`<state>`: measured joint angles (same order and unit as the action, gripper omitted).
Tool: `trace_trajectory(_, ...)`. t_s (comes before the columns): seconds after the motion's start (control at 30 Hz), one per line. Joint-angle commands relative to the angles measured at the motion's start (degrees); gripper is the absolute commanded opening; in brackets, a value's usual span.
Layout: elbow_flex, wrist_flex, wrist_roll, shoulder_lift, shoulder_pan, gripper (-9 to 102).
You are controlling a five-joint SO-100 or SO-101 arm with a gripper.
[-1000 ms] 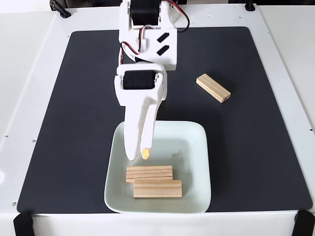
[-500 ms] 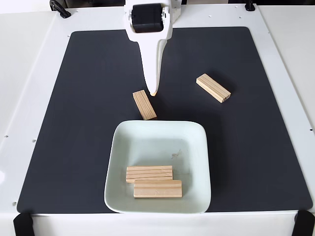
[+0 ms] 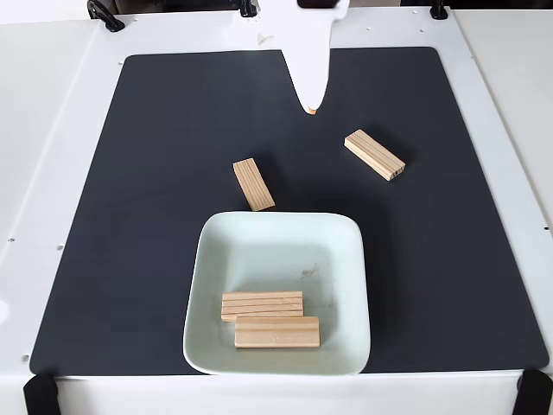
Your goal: Pick up the wooden block and place them on the plate.
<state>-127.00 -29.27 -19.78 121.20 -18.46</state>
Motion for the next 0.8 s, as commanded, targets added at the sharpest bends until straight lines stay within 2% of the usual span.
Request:
trace_trajectory(0.0, 2.1, -0.1, -28.4, -2.5, -3.6, 0)
trace_trajectory(0.1, 8.5, 0.1, -49.2, -10.5, -5.9, 0)
trace_trajectory(0.17, 14.0, -0.4, -57.9, -16.8, -6.6, 0)
trace_trajectory(0.27, 22.1, -3.8, -59.8, -24.3, -7.9, 0)
trace_trajectory(0.33, 28.5, -9.6, -59.8, -27.2, -8.0, 0)
trace_trajectory(0.4, 35.2, -20.3, -59.9, -28.9, -9.2, 0)
trace_trajectory(0.53, 48.6, -49.1, -62.1, -30.8, -11.6, 0)
trace_trajectory(0.6, 53.3, -60.5, -62.8, -31.0, -12.6, 0)
trace_trajectory(0.63, 54.1, -62.4, -62.5, -30.8, -12.9, 0)
trace_trajectory(0.77, 50.9, -60.4, -62.2, -30.2, -13.2, 0)
